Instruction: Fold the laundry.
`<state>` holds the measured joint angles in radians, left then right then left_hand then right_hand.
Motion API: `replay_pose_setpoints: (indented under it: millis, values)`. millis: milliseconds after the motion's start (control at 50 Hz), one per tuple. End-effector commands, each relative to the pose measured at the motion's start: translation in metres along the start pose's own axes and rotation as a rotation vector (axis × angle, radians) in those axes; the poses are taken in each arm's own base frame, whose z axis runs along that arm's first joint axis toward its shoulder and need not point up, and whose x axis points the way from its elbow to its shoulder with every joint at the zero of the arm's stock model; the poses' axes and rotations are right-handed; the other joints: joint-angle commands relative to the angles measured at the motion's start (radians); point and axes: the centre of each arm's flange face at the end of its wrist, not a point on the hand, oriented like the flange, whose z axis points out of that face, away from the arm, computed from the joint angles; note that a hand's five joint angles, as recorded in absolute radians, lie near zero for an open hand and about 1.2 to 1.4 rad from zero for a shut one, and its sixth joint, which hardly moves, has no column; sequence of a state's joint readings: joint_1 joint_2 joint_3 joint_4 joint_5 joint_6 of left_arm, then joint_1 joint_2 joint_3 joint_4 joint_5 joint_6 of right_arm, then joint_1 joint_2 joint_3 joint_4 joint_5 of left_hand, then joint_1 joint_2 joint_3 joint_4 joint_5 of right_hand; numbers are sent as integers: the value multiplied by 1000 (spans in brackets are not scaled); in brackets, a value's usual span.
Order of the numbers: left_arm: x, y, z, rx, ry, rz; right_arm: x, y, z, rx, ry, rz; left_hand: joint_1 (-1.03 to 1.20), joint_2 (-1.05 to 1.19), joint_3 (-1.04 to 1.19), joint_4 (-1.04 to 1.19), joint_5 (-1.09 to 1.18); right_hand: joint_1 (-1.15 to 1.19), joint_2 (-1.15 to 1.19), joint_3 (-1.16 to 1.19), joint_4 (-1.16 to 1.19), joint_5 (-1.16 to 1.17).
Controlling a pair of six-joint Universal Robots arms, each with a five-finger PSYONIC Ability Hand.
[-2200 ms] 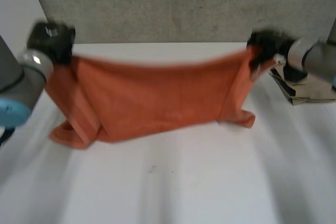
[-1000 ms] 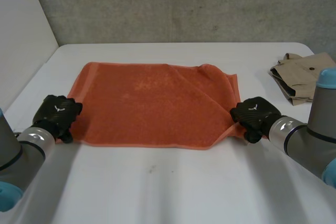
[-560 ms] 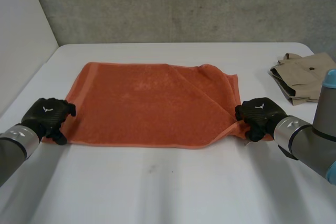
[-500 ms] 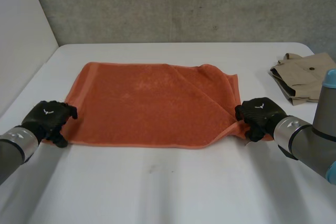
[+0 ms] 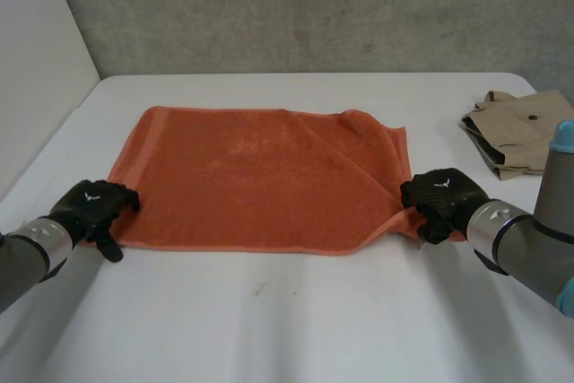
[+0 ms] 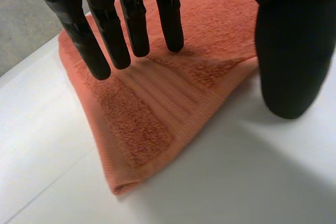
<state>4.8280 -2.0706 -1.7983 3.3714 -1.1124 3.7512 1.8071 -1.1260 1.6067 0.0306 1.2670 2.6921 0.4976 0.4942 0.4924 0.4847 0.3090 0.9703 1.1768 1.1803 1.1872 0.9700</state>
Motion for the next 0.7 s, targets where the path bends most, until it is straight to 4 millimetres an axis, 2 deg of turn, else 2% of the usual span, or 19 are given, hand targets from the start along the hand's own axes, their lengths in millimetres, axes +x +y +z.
replay_pose_setpoints:
  millis: [20,320,340,400,420,460,540,600,640,660,700]
  values:
    - [-10,-6,9,12,-42,21,-1,2,-1,-7,-4,3,109,113,115,122,123,426,219,216,209,252]
    - [-14,-14,22,43,-65,50,-1,2,-1,-5,-6,2,224,227,229,237,238,426,219,216,209,252]
    - [-14,-14,23,43,-67,51,-1,2,-1,-5,-6,2,256,259,261,269,270,426,219,216,209,252]
    - [-18,-15,27,41,-85,54,-1,1,0,-2,-4,1,552,555,557,565,566,426,219,216,209,252]
    - [-20,-16,29,42,-96,57,-1,1,0,-4,-5,2,750,754,755,763,764,426,219,216,209,252]
    - [-21,-17,29,43,-102,56,0,0,0,-1,0,1,898,901,903,911,912,426,219,216,209,252]
    - [-15,-19,29,39,-93,57,3,-4,0,11,9,-3,899,902,904,912,913,426,219,216,209,252]
    - [-7,-28,23,56,-79,72,6,-11,-2,29,19,-14,899,902,904,912,913,426,219,216,209,252]
    - [-10,-37,16,76,-92,78,8,-19,-5,51,31,-25,899,902,904,912,913,426,219,216,209,252]
    - [-13,-48,7,101,-109,90,10,-22,-7,57,36,-29,899,902,904,912,913,426,219,216,209,252]
    - [-15,-58,-4,122,-126,98,12,-32,-13,70,48,-43,899,902,904,912,913,426,219,216,209,252]
